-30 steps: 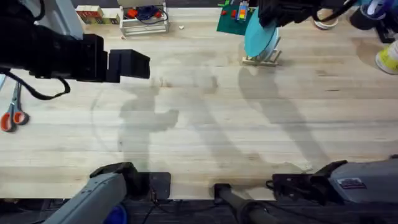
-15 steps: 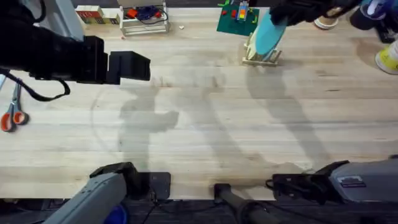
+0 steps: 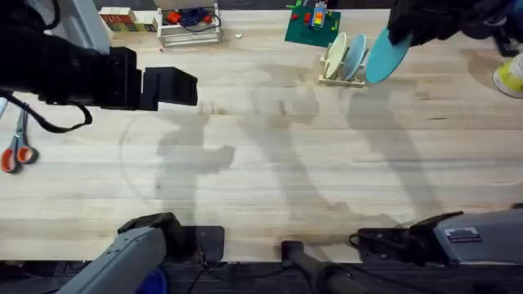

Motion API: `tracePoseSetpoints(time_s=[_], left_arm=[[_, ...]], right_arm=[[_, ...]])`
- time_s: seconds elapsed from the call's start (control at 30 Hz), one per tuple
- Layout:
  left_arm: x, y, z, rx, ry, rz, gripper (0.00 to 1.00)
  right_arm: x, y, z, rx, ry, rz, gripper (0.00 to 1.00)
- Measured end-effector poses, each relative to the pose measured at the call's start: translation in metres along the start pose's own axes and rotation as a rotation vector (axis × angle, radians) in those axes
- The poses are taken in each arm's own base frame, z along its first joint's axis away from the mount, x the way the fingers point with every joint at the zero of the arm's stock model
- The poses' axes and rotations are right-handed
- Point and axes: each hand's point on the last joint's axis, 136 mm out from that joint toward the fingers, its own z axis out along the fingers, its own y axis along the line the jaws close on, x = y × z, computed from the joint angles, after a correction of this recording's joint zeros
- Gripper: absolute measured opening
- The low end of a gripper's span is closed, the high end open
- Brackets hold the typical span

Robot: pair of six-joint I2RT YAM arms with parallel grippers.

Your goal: Pick up the plates from the table one by one and place each into a slot on the dish rack.

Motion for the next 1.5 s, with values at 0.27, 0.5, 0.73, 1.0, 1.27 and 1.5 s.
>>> tracePoseSetpoints(time_s=[0.27, 0.5, 0.73, 1.0, 1.27, 1.5], left_arm=[[0.000, 0.000, 0.000, 0.000, 0.000, 0.000, 0.993], [0.000, 0.000, 0.000, 0.000, 0.000, 0.000, 0.993], [0.000, 0.000, 0.000, 0.000, 0.000, 0.000, 0.993], [0.000, 0.000, 0.000, 0.000, 0.000, 0.000, 0.993], [0.000, 0.000, 0.000, 0.000, 0.000, 0.000, 0.993], [0.000, 0.000, 0.000, 0.000, 0.000, 0.000, 0.994]], right_arm=[[-0.003, -0.026, 0.002, 0.060, 0.015, -0.049, 0.030], [-0.008, -0.041, 0.002, 0.092, 0.012, -0.056, 0.031], [-0.008, -0.041, 0.002, 0.091, 0.009, -0.067, 0.031], [-0.008, -0.041, 0.002, 0.091, 0.008, -0.070, 0.031], [-0.016, -0.038, 0.003, 0.079, -0.021, -0.066, 0.031], [-0.020, -0.036, 0.003, 0.072, -0.040, -0.063, 0.031]])
